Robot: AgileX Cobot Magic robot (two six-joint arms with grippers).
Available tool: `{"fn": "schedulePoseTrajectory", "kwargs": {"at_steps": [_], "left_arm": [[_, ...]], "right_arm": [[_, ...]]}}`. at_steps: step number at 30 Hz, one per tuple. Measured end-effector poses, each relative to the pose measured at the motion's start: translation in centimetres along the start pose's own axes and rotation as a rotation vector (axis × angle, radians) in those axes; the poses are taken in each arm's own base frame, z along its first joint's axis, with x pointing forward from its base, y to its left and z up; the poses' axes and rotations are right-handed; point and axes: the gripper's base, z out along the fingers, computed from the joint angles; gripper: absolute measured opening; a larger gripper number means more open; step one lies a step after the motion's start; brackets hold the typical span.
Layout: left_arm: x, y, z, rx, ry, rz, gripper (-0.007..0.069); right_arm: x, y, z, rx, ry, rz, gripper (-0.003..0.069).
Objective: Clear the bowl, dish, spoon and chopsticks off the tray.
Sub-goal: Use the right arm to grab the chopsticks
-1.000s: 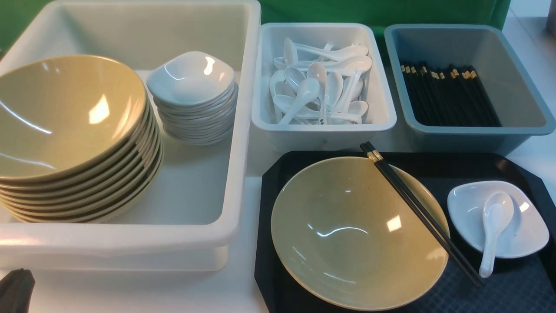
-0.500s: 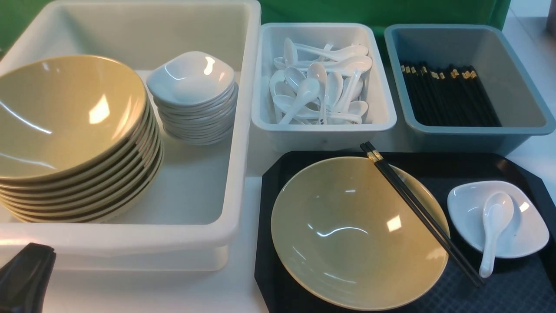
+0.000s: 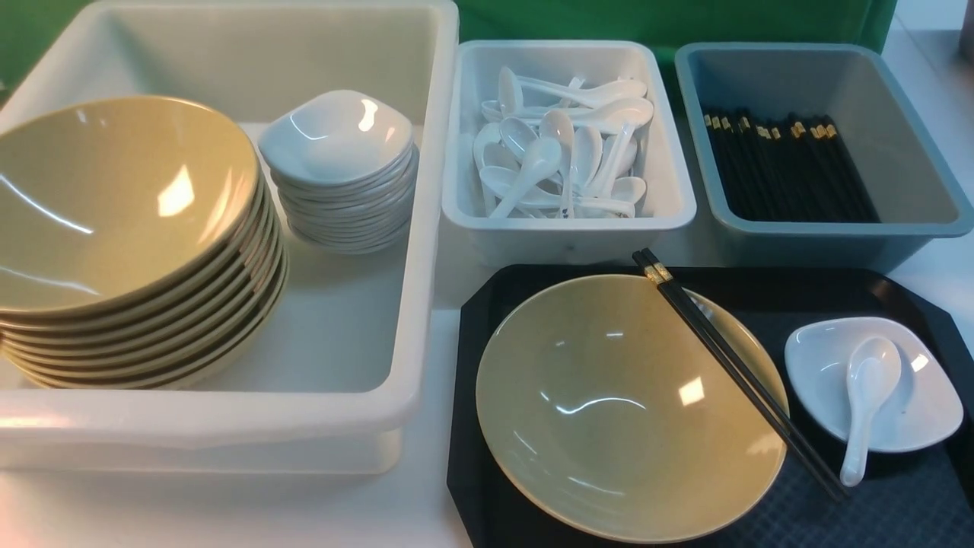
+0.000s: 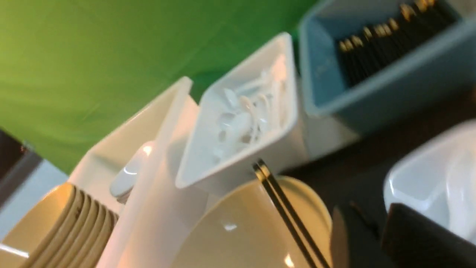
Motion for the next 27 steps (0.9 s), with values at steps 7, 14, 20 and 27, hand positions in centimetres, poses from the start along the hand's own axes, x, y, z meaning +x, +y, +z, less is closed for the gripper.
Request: {"fn": "schedulePoseTrajectory", "kwargs": {"at_steps": [7, 14, 20, 27], "left_arm": [[-4.9, -0.2, 5.0, -0.144, 0.483, 0.328, -0.0011], [-4.8, -0.4, 9.9, -0.089, 0.895, 0.436, -0.0011], [-2.0, -3.9, 13.6, 0.146, 1.119, 0.585, -0.0011], [1.2, -9.3, 16.6, 0.362, 1.147, 0.745, -0.0011]], "right_arm": [[-6.7, 5.4, 3.9, 0.008, 0.293, -0.483, 0.0033], [-8.4, 7.1, 9.9, -0.042, 0.857, -0.725, 0.0036], [-5.7, 8.2, 14.0, -0.122, 1.069, -0.838, 0.0036], [-2.4, 9.9, 17.9, -0.043, 1.193, -0.979, 0.0042]]}}
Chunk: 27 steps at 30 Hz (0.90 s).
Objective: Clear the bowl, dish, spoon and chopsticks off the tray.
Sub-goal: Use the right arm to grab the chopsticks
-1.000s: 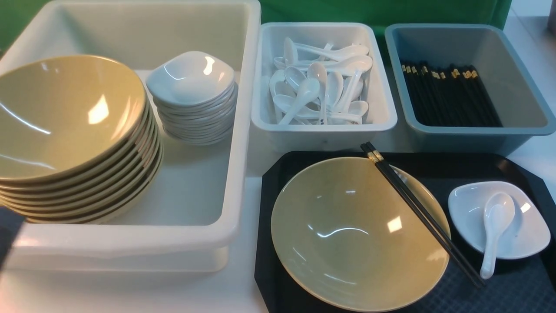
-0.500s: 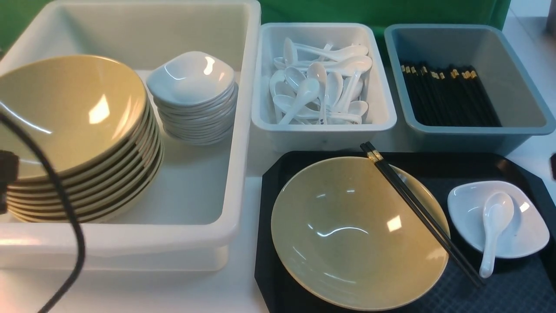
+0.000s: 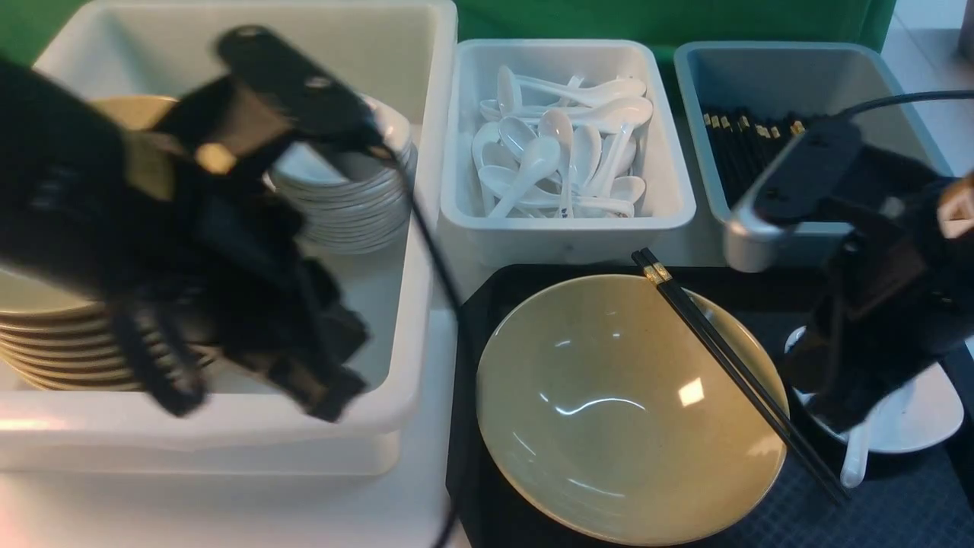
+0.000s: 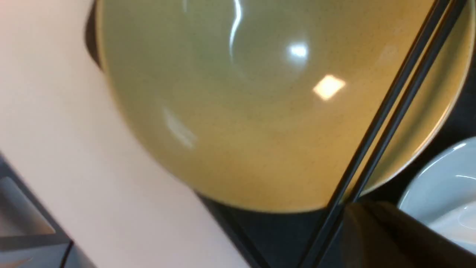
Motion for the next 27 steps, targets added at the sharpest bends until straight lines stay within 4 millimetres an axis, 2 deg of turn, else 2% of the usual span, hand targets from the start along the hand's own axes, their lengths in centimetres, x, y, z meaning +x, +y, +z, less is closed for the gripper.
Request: {"fn": "schedulePoseTrajectory", "kwargs": {"at_steps": [3, 5, 6, 8, 9, 12, 16, 22, 27], "left_arm": [[-1.0, -1.3, 1.4, 0.029, -0.008, 0.053, -0.0011], [-1.4, -2.1, 2.2, 0.051, 0.005, 0.084, -0.0011], [-1.5, -2.6, 2.6, 0.061, 0.013, 0.098, -0.0011], [-1.6, -2.8, 3.0, 0.067, 0.024, 0.104, -0.0011], [-1.6, -2.9, 3.3, 0.072, 0.036, 0.109, -0.0011], [-1.6, -2.9, 3.8, 0.077, 0.061, 0.11, -0.0011], [-1.6, -2.9, 4.0, 0.077, 0.071, 0.111, -0.0011], [-0.9, -3.0, 4.7, 0.079, 0.098, 0.116, -0.0011], [-0.1, -3.0, 5.8, 0.08, 0.118, 0.113, -0.0011]], "right_arm": [[-1.2, -0.5, 1.1, 0.011, 0.026, 0.019, 0.0071], [-2.1, -0.9, 1.8, 0.021, 0.026, 0.03, 0.012], [-2.6, -1.1, 2.2, 0.028, 0.016, 0.039, 0.0169], [-3.1, -1.3, 2.6, 0.035, 0.012, 0.049, 0.0209], [-3.6, -1.6, 3.1, 0.052, 0.012, 0.063, 0.028], [-4.2, -2.1, 4.4, 0.071, 0.025, 0.078, 0.0398], [-4.8, -2.5, 6.2, 0.07, 0.046, 0.101, 0.0492], [-5.2, -2.7, 8.7, 0.061, 0.088, 0.12, 0.051], [-5.4, -2.8, 9.5, 0.062, 0.085, 0.139, 0.0489]]}}
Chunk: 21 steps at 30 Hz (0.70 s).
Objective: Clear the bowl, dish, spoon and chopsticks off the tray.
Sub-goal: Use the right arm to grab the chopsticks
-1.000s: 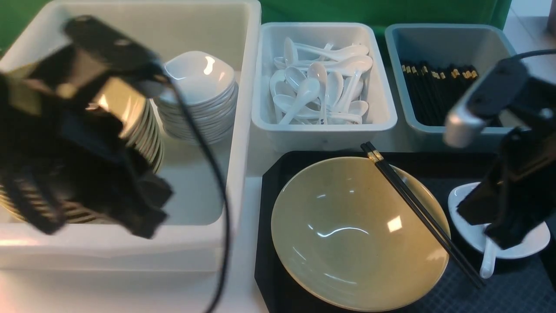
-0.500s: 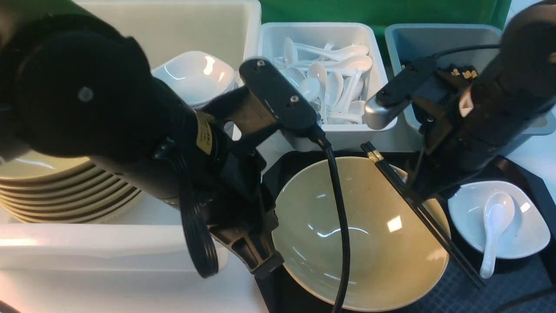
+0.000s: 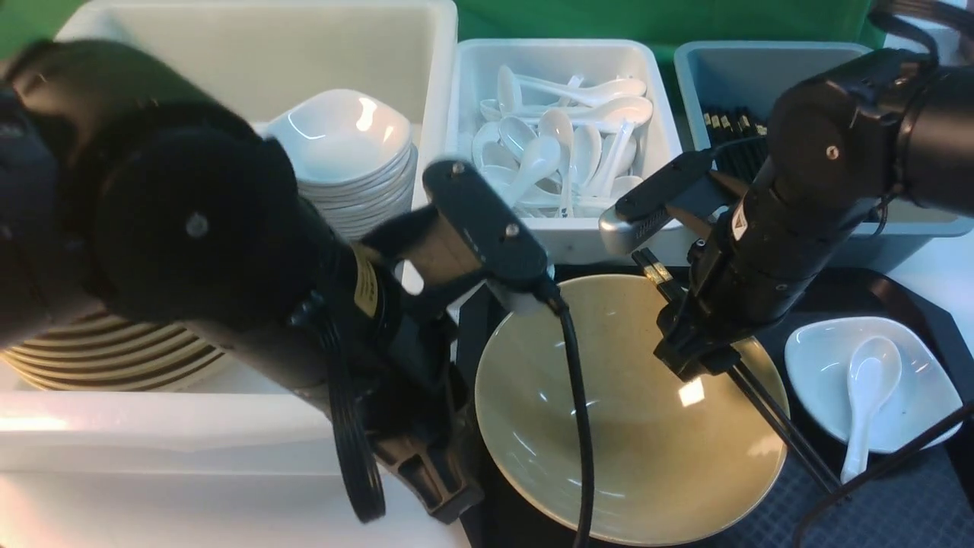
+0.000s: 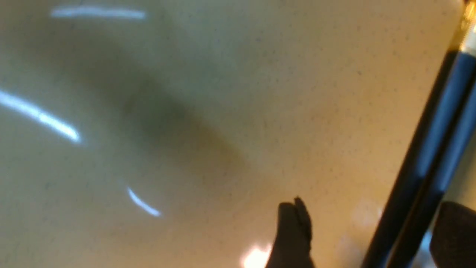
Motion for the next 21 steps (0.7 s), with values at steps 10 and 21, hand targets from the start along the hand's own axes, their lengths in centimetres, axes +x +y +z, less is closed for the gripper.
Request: {"fn": "schedulePoseTrajectory", "kwargs": {"at_steps": [10, 21], "left_arm": [[0.6, -0.1, 0.8, 0.003, 0.019, -0.003, -0.0011], [-0.5, 0.0, 0.3, 0.006, -0.066, -0.02, -0.0011]], "right_arm": [[-0.4, -0.1, 0.2, 0.005, -0.032, 0.027, 0.0192], [-1.3, -0.5, -2.0, 0.033, -0.074, 0.019, 0.0159]]}}
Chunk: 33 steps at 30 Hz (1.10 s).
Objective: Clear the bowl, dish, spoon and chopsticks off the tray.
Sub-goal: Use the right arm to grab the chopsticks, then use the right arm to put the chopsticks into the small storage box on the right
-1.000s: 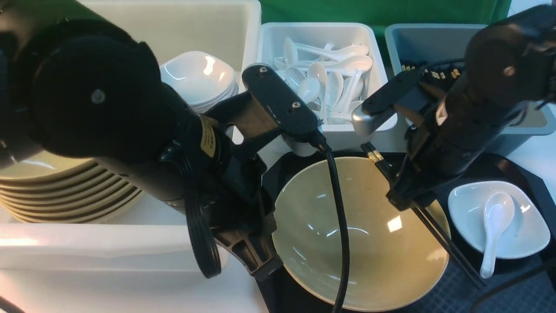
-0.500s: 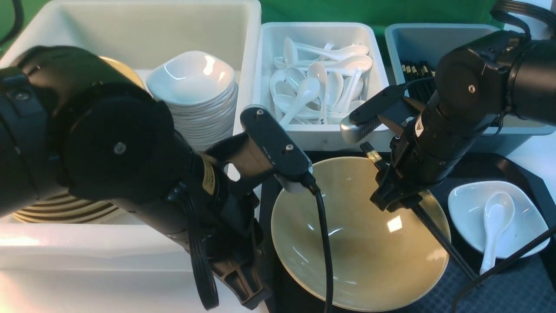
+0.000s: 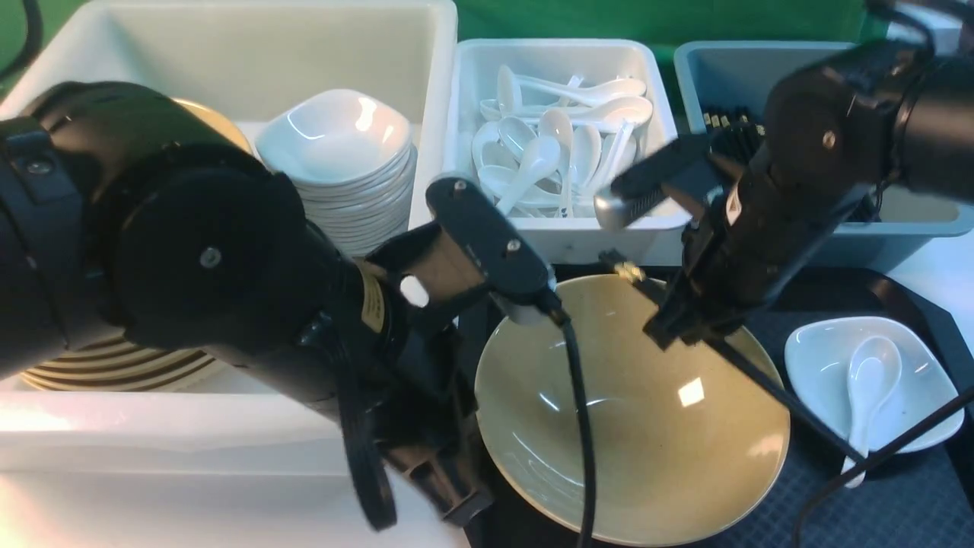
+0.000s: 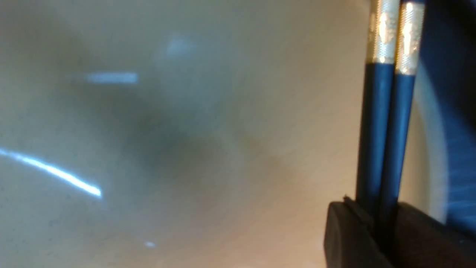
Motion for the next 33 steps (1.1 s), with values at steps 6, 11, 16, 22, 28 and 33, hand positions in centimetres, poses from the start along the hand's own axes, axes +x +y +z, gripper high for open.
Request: {"fn": "schedulePoseTrajectory", "kwargs": {"at_steps": [6, 11, 16, 22, 28, 33], "left_arm": [[-4.1, 0.3, -2.2, -0.006, -0.174, -0.023, -0.0011], [-8.9, 1.2, -2.6, -0.021, -0.273, -0.018, -0.0011], [-12.2, 2.1, -1.0, -0.03, -0.317, -0.018, -0.0011], [-13.3, 2.4, 0.1, -0.039, -0.351, -0.023, -0.0011], [-13.2, 2.5, -0.9, -0.063, -0.385, -0.01, -0.0011], [-13.2, 2.4, -1.5, -0.073, -0.419, -0.009, -0.0011]], "right_arm": [[-2.1, -1.9, -4.0, 0.101, -0.125, -0.007, 0.016], [-3.3, -6.5, -6.8, 0.174, -0.242, 0.112, 0.016], [-4.5, -12.2, -7.8, 0.232, -0.322, 0.252, 0.016], [-7.3, -16.8, -5.1, 0.232, -0.434, 0.406, 0.016], [-9.6, -19.9, -0.4, 0.248, -0.589, 0.497, 0.016], [-9.4, -21.7, 3.7, 0.245, -0.596, 0.57, 0.016]]}}
